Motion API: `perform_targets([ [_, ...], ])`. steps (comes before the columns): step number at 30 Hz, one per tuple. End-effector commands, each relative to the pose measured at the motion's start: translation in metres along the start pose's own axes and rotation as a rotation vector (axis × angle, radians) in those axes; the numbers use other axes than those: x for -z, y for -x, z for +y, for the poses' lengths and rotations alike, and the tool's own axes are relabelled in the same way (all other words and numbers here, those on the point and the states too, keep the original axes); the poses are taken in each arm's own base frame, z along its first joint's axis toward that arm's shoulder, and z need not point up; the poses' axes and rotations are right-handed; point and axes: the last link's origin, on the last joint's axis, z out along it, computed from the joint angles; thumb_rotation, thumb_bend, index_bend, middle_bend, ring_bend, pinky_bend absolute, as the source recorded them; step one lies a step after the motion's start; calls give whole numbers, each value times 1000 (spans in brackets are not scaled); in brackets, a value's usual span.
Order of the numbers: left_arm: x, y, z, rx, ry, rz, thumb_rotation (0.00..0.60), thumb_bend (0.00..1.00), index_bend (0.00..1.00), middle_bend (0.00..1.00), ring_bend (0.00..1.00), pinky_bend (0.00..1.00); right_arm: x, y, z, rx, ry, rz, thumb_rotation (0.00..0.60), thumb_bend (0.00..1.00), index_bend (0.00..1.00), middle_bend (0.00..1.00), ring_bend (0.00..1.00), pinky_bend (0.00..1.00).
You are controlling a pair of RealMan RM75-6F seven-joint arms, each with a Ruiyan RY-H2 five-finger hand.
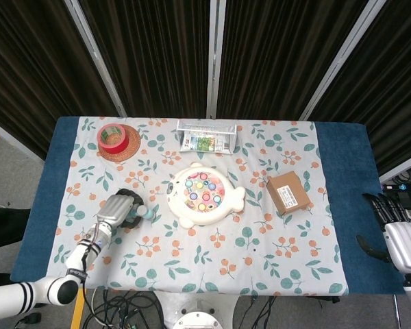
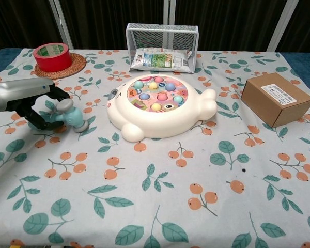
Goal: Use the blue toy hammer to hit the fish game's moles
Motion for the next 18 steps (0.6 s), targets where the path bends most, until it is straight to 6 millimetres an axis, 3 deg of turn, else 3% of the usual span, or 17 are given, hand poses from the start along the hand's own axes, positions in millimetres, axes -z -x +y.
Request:
perform_targets([
  [1, 0, 0, 0, 2, 0, -1, 600, 409, 479, 326, 187, 135, 0, 0, 0, 0, -1, 0, 600, 236, 25, 99, 0, 0],
  [10, 0, 0, 0, 18, 8, 34, 600, 450, 552, 386, 241, 167, 0, -1, -1, 2, -2, 3, 600, 236, 25, 99, 0, 0],
  [18, 4, -17, -1, -17, 85, 84, 600, 483, 573, 437, 275, 218, 4, -3, -2, 8, -3, 11, 600, 236, 26, 99, 0, 0],
])
